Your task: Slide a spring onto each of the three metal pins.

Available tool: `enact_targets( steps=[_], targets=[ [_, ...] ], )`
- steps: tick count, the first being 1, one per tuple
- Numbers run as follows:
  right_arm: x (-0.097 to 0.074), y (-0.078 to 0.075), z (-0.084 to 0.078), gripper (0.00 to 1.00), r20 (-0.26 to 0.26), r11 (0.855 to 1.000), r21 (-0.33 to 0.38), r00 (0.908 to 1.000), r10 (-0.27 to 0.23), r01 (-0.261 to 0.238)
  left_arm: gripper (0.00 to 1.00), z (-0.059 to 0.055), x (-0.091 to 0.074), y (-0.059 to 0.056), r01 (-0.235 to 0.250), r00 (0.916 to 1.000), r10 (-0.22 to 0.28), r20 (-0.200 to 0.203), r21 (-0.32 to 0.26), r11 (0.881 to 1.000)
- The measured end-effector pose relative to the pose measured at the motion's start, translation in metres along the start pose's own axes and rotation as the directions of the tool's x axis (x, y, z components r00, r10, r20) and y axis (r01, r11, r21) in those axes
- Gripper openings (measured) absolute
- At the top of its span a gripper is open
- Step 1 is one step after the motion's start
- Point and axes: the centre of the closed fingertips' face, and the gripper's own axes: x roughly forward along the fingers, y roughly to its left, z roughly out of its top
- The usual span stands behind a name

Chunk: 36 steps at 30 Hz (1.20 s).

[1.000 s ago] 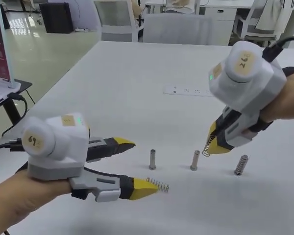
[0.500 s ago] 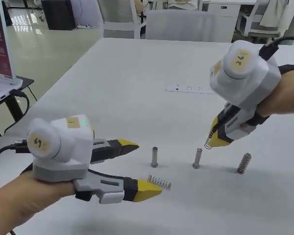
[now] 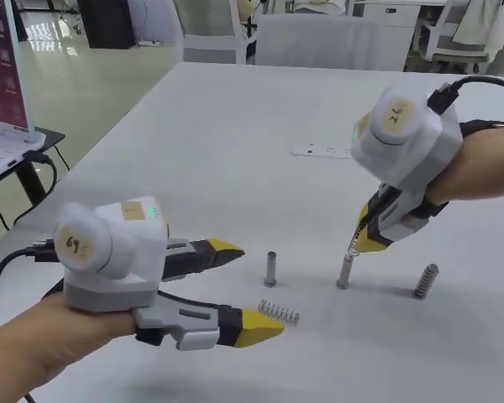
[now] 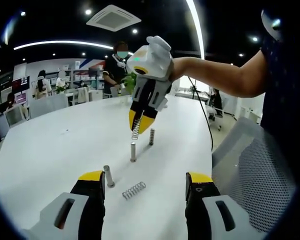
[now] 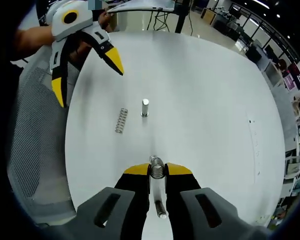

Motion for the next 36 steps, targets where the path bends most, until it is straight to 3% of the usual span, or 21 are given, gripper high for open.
enact_targets(
  steps=[18,36],
  targets=[
    [0.016,-0.001,-0.005,0.09,-0.027,1.000,0.013,0.9994,0.020,-0.020,0.59,0.000,-0.001,0.001,0.000,1.0000,0.000,-0.001,0.001,1.000],
    [0.043,0.005,-0.010,0.09,-0.058,0.999,0.029,0.9978,0.033,-0.031,0.59,0.000,-0.002,0.001,-0.003,1.0000,0.003,-0.007,0.006,1.000]
  ],
)
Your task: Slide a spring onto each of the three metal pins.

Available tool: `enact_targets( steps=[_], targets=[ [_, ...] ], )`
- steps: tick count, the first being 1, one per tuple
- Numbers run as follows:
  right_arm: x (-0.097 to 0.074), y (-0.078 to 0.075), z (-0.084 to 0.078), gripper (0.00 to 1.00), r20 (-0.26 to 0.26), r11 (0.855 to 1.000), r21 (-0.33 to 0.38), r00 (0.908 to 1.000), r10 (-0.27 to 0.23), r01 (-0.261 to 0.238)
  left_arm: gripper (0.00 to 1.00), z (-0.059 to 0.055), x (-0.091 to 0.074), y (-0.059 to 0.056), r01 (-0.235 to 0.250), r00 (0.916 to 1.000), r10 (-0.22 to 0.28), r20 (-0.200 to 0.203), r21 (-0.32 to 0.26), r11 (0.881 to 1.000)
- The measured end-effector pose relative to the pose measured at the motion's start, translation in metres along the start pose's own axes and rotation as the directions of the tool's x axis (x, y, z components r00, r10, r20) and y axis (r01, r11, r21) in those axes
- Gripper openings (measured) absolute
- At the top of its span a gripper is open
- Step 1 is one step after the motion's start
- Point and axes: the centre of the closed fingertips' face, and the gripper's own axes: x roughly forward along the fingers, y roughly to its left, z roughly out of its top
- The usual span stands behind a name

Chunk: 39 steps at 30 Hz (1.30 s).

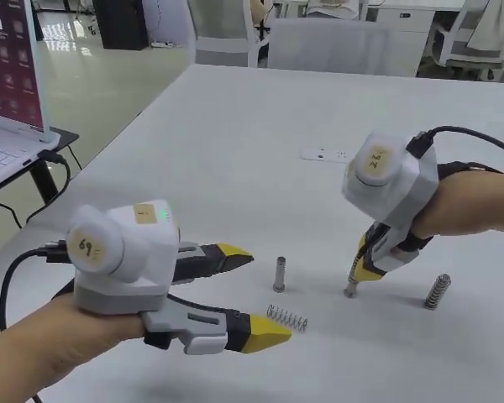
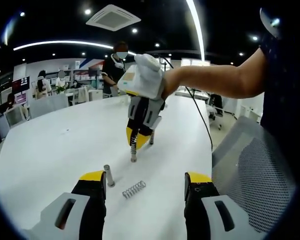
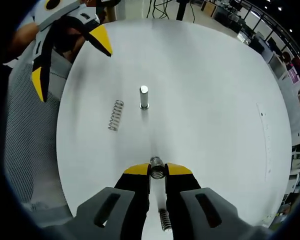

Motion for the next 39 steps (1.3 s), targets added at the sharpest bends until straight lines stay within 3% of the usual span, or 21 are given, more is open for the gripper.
enact_targets(
  steps=[21,39],
  targets=[
    [0.023,-0.001,-0.010,0.09,-0.012,1.000,0.025,0.9998,0.018,-0.018,0.58,-0.003,0.000,0.001,-0.003,1.0000,0.003,-0.006,-0.003,1.000],
    [0.021,-0.001,-0.009,0.16,0.001,0.999,0.030,0.9999,0.012,-0.012,0.58,-0.003,0.000,0.001,-0.003,1.0000,0.003,-0.007,-0.003,1.000]
  ],
)
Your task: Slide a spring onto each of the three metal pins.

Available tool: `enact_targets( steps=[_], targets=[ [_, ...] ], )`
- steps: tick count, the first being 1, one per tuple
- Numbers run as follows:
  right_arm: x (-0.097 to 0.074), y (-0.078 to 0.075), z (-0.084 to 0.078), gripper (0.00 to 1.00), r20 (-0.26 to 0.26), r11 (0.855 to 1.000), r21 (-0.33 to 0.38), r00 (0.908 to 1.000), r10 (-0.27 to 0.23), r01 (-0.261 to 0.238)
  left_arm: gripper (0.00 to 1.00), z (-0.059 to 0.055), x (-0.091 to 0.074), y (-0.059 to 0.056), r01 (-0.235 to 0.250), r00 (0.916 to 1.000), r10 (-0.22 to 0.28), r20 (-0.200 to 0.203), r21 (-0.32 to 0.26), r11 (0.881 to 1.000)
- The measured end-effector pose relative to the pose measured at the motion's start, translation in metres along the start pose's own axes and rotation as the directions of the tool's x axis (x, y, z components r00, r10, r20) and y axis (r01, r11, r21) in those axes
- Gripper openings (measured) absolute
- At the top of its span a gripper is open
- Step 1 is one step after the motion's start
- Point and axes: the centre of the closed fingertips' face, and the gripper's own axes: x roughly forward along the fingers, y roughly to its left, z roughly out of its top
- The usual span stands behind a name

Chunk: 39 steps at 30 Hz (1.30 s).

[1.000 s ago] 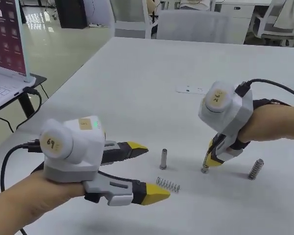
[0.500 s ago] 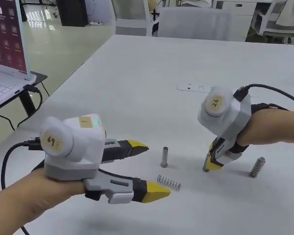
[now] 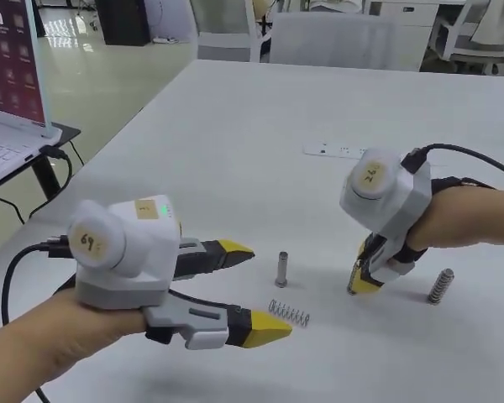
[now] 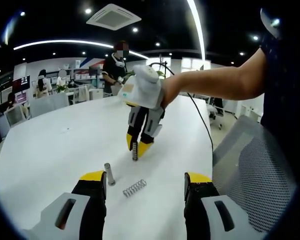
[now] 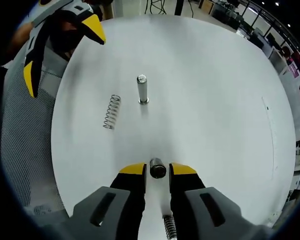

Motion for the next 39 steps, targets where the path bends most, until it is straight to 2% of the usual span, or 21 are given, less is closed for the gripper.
enact_targets(
  steps=[13,25,34,39],
  targets=[
    [-0.016,0.001,0.012,0.20,0.036,0.999,-0.032,0.9989,-0.031,0.032,0.58,0.000,0.001,-0.001,0.005,1.0000,-0.005,-0.003,0.003,1.000],
    [-0.026,0.009,0.042,0.20,0.086,0.993,-0.102,0.9951,-0.049,0.057,0.58,-0.002,0.000,0.000,0.003,1.0000,-0.003,-0.005,0.002,1.000],
    [-0.025,0.026,0.056,0.19,0.107,0.989,-0.139,0.9938,-0.030,0.045,0.58,-0.004,0.001,-0.001,0.004,0.9999,-0.004,-0.013,0.000,1.000],
    [-0.019,0.036,0.058,0.19,0.097,0.988,-0.154,0.9951,-0.019,0.033,0.58,-0.005,0.000,-0.001,0.002,0.9999,-0.002,-0.015,0.000,1.000]
  ],
)
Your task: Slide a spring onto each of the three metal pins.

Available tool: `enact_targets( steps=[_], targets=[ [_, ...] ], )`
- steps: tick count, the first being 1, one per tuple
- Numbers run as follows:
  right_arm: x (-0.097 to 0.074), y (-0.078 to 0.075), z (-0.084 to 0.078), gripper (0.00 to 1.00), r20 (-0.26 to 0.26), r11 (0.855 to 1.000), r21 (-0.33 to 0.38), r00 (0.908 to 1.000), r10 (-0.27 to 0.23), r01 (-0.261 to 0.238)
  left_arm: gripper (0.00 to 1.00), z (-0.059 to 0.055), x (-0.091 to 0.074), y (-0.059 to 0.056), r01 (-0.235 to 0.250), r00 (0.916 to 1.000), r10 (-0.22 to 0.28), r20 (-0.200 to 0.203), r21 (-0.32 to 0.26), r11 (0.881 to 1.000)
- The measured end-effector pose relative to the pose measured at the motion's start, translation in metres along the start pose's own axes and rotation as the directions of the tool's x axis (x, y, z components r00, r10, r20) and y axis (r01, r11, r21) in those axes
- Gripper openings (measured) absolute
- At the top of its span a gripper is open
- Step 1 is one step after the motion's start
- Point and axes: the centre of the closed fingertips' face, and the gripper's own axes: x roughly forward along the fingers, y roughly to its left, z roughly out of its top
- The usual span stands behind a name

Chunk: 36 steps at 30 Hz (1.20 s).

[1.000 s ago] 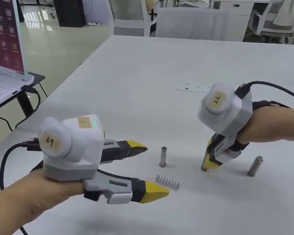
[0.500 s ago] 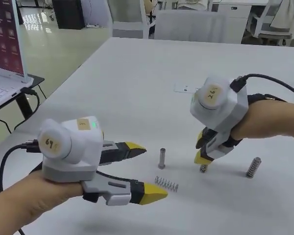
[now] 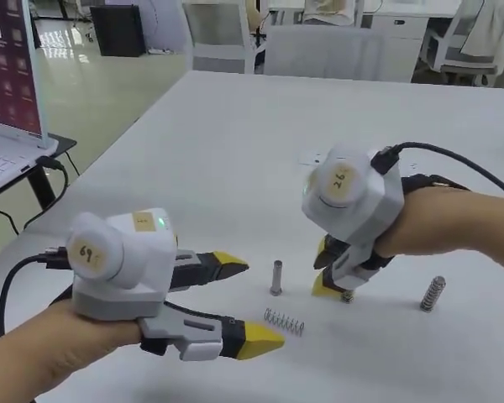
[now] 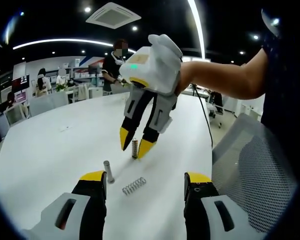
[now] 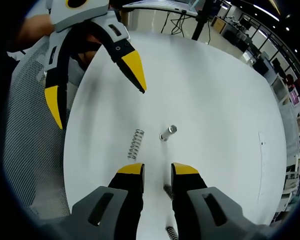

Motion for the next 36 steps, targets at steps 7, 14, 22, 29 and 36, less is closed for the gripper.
enact_targets(
  steps=[7,14,22,29,36],
  targets=[
    [0.009,0.015,0.005,0.19,-0.005,0.999,-0.006,0.9995,0.032,-0.032,0.58,-0.002,-0.001,0.000,0.000,1.0000,0.000,-0.003,0.000,1.000],
    [0.019,0.027,0.006,0.18,-0.014,0.998,-0.003,0.9981,0.060,-0.060,0.58,-0.002,0.000,-0.001,0.005,1.0000,-0.005,-0.004,0.001,1.000],
    [0.031,0.034,0.005,0.18,-0.021,0.996,0.028,0.9963,0.083,-0.083,0.58,-0.003,0.000,-0.001,0.009,1.0000,-0.009,-0.003,0.000,1.000],
    [0.040,0.036,-0.001,0.16,-0.037,0.993,0.080,0.9949,0.094,-0.091,0.57,-0.004,0.000,-0.002,0.013,0.9999,-0.013,-0.007,0.001,1.000],
    [0.045,0.035,-0.004,0.15,-0.041,0.991,0.103,0.9947,0.095,-0.090,0.57,-0.005,0.000,-0.002,0.015,0.9999,-0.015,-0.008,0.001,1.000]
  ],
)
